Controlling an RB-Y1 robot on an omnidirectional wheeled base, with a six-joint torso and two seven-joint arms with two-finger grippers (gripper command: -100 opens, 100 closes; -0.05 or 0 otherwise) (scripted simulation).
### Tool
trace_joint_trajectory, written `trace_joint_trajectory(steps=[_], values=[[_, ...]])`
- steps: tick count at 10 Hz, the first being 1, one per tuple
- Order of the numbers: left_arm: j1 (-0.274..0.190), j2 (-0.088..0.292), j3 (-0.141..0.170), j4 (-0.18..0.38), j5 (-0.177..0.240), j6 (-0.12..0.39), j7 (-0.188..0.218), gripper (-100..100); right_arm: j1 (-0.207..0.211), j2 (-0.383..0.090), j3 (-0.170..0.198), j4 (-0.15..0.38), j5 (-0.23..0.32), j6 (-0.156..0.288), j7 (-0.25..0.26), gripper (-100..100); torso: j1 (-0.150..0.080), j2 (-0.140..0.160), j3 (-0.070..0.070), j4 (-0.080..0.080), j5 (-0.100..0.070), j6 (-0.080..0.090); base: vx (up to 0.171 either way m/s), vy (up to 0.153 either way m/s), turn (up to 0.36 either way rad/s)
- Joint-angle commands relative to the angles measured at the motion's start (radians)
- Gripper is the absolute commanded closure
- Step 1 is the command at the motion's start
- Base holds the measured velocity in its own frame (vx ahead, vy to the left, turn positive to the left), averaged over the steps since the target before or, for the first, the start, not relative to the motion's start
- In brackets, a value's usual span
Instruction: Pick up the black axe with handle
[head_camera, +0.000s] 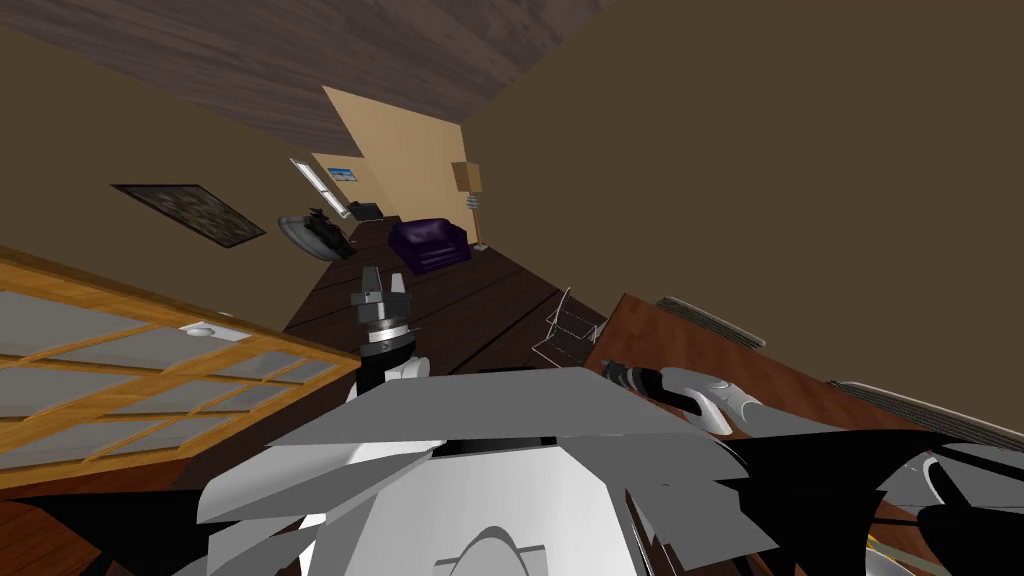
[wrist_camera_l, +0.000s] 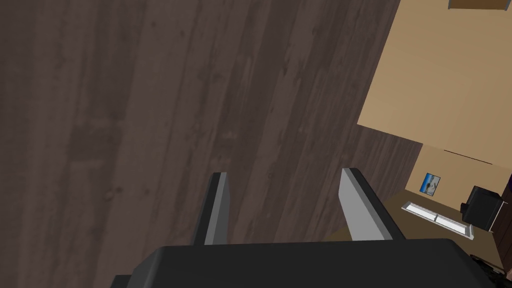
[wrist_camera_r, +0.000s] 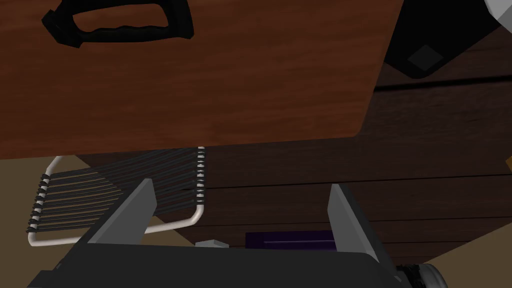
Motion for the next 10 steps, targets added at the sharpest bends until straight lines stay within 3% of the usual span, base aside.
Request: trace_joint_trajectory(steps=[1, 2, 7, 8, 9, 10], values=[[0.0, 0.0, 0.0, 0.0, 0.0, 0.0, 0.0, 0, -0.042, 0.019, 0.047, 0.05, 0.021, -0.006, -0.009, -100, 0.0, 0.0, 0.0, 0.0, 0.0, 0.0, -0.029, -0.086, 0.022], [0.0, 0.0, 0.0, 0.0, 0.0, 0.0, 0.0, 0, -0.042, 0.019, 0.047, 0.066, 0.021, -0.006, -0.009, -100, 0.001, -0.001, 0.0, 0.0, -0.001, 0.0, -0.002, -0.037, -0.005], [0.0, 0.0, 0.0, 0.0, 0.0, 0.0, 0.0, 0, -0.002, -0.016, 0.155, 0.123, 0.055, 0.036, -0.004, -100, 0.0, -0.002, -0.001, 0.0, -0.001, 0.0, -0.015, -0.085, 0.07], [0.0, 0.0, 0.0, 0.0, 0.0, 0.0, 0.0, 0, 0.003, -0.012, 0.167, 0.129, 0.058, 0.041, -0.004, -100, 0.0, -0.002, -0.001, 0.0, 0.0, 0.0, -0.011, -0.085, 0.024], [0.0, 0.0, 0.0, 0.0, 0.0, 0.0, 0.0, 0, 0.01, -0.02, 0.153, 0.112, 0.052, 0.042, 0.001, -100, 0.001, -0.002, -0.001, 0.0, 0.0, 0.0, -0.003, -0.035, 0.006], [0.0, 0.0, 0.0, 0.0, 0.0, 0.0, 0.0, 0, 0.009, -0.02, 0.156, 0.113, 0.053, 0.044, -0.001, 0, 0.004, -0.003, -0.002, 0.0, 0.0, 0.0, -0.001, -0.007, 0.0]])
